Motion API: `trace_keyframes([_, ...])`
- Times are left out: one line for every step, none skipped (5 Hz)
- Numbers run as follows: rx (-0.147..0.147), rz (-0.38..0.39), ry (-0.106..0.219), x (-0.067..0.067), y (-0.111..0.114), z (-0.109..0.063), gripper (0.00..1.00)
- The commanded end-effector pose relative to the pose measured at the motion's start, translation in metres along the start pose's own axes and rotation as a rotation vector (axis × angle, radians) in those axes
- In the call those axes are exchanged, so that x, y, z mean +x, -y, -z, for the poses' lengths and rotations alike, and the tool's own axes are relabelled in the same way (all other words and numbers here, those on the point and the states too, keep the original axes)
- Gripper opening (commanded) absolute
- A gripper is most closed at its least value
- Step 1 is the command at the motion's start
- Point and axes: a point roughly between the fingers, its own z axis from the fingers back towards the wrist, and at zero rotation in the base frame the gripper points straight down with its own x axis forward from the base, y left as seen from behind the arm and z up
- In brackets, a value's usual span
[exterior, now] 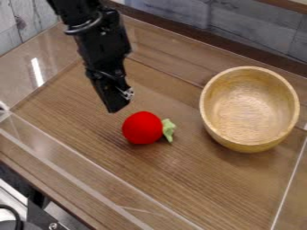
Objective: Remove the green stick from the brown bowl and put it on the table
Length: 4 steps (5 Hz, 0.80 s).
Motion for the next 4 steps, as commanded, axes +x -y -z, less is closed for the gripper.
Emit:
trace_keyframes([0.036, -0.028, 0.044, 0.001, -0.006, -0.011, 0.00])
trace_keyframes([0.041, -0.098, 0.054, 0.002, -0.006, -0.010, 0.00])
trace_keyframes([0.047, -0.160, 0.055, 0.003, -0.007, -0.009, 0.00])
trace_keyframes([0.035, -0.131, 0.034, 0.005, 0.008, -0.002, 0.00])
